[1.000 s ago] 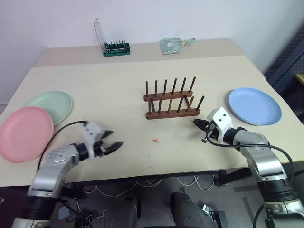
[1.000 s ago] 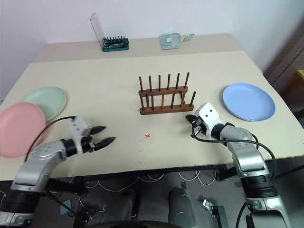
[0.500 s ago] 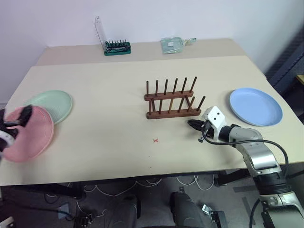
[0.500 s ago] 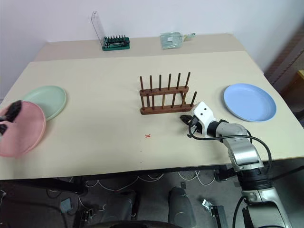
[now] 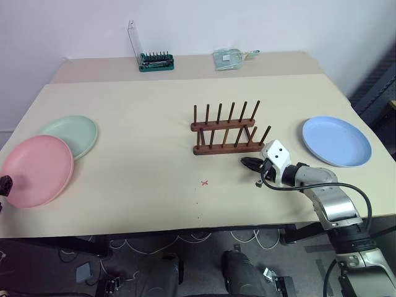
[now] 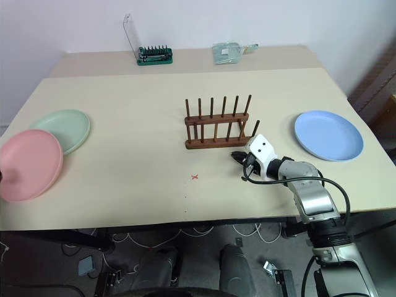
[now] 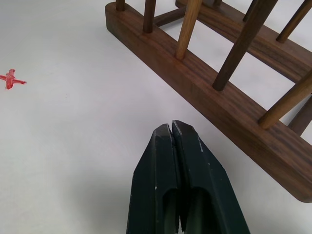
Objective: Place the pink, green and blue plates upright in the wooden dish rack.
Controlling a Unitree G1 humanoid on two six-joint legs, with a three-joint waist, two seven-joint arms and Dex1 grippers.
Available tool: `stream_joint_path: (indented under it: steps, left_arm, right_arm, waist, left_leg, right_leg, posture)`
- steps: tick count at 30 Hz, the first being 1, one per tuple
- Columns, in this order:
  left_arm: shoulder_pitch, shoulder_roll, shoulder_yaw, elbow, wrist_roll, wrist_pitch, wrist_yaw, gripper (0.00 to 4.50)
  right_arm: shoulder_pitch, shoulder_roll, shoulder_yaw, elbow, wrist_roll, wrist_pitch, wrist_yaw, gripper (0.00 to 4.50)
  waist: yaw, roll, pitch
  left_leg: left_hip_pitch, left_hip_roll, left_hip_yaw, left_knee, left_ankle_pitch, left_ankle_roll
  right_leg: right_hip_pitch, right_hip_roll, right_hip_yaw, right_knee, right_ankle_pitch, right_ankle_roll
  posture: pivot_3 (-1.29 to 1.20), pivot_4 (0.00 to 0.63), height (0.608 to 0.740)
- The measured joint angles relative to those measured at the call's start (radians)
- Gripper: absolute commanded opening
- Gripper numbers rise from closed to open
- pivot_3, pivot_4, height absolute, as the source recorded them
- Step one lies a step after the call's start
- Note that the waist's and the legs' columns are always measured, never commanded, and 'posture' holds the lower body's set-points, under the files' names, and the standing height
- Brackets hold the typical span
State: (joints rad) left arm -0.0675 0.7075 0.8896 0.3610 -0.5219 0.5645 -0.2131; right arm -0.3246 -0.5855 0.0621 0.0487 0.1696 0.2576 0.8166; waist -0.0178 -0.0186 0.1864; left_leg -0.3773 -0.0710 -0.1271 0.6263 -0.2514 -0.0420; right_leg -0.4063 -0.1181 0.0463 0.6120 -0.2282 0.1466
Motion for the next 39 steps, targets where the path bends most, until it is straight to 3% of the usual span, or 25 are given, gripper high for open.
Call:
stream_joint_path:
  steps: [4,7,14,23,30,34,39]
  left_arm:
    - [-0.023,0.000,-0.002,0.071,-0.008,0.004,-0.005,4.48]
    - [-0.023,0.000,-0.029,0.074,-0.015,0.019,-0.046,3.66]
    - [-0.022,-0.004,-0.041,0.070,-0.034,0.012,-0.065,0.16]
    - [0.002,-0.099,-0.007,-0.051,-0.126,-0.068,-0.125,0.07]
    - [-0.061,-0.107,-0.023,-0.293,-0.205,-0.065,-0.108,0.07]
    - [-0.226,-0.100,-0.255,-0.471,-0.161,-0.048,-0.075,0.00]
    - [-0.464,-0.210,-0.522,-0.503,-0.023,-0.051,0.039,0.00]
  right_arm:
    - [0.001,0.000,0.000,0.000,0.000,0.000,-0.008,0.00]
    - [0.003,0.000,0.000,-0.002,0.000,0.003,-0.012,0.00]
    - [0.010,-0.002,-0.002,-0.007,0.002,0.019,-0.015,0.00]
    - [0.045,-0.024,-0.024,-0.007,0.032,-0.003,0.037,0.00]
    - [0.038,-0.117,-0.051,-0.091,0.033,-0.025,0.103,0.00]
    - [-0.085,-0.118,-0.029,-0.187,0.035,-0.029,0.118,1.17]
    - [-0.251,-0.064,0.095,-0.201,-0.150,-0.157,0.045,3.52]
  waist:
    - [0.001,-0.001,0.000]
    - [0.002,-0.001,0.000]
    - [0.000,-0.001,0.000]
    - [0.005,-0.001,-0.001]
    - [0.007,-0.003,0.001]
    - [0.007,-0.004,0.001]
    - [0.001,-0.004,0.002]
  left_leg:
    - [0.000,0.000,0.000,0.000,0.000,0.000]
    - [0.000,0.000,0.000,0.000,0.000,0.000]
    - [0.000,0.000,0.000,0.000,0.000,0.000]
    - [0.000,0.000,0.000,0.000,0.000,-0.001]
    - [-0.002,0.000,0.000,0.001,0.000,-0.001]
    - [-0.006,-0.001,-0.003,0.005,0.001,-0.002]
    - [-0.010,-0.001,-0.003,0.003,0.001,-0.004]
  right_leg:
    - [0.000,0.000,0.000,0.000,0.000,0.000]
    - [0.000,0.000,0.000,0.000,0.000,0.000]
    - [0.000,0.000,0.000,0.000,0.000,0.000]
    - [0.001,-0.001,0.000,-0.001,0.000,0.000]
    - [0.000,-0.001,-0.001,-0.001,0.000,0.000]
    - [-0.001,0.000,-0.003,-0.001,0.000,0.000]
    - [-0.006,0.000,-0.003,0.000,0.001,0.000]
  posture:
    - [0.00,0.150,0.740]
    - [0.00,0.150,0.740]
    - [0.00,0.150,0.740]
    - [0.00,0.150,0.740]
    - [0.00,0.150,0.740]
    - [0.00,0.150,0.740]
    - [0.00,0.150,0.740]
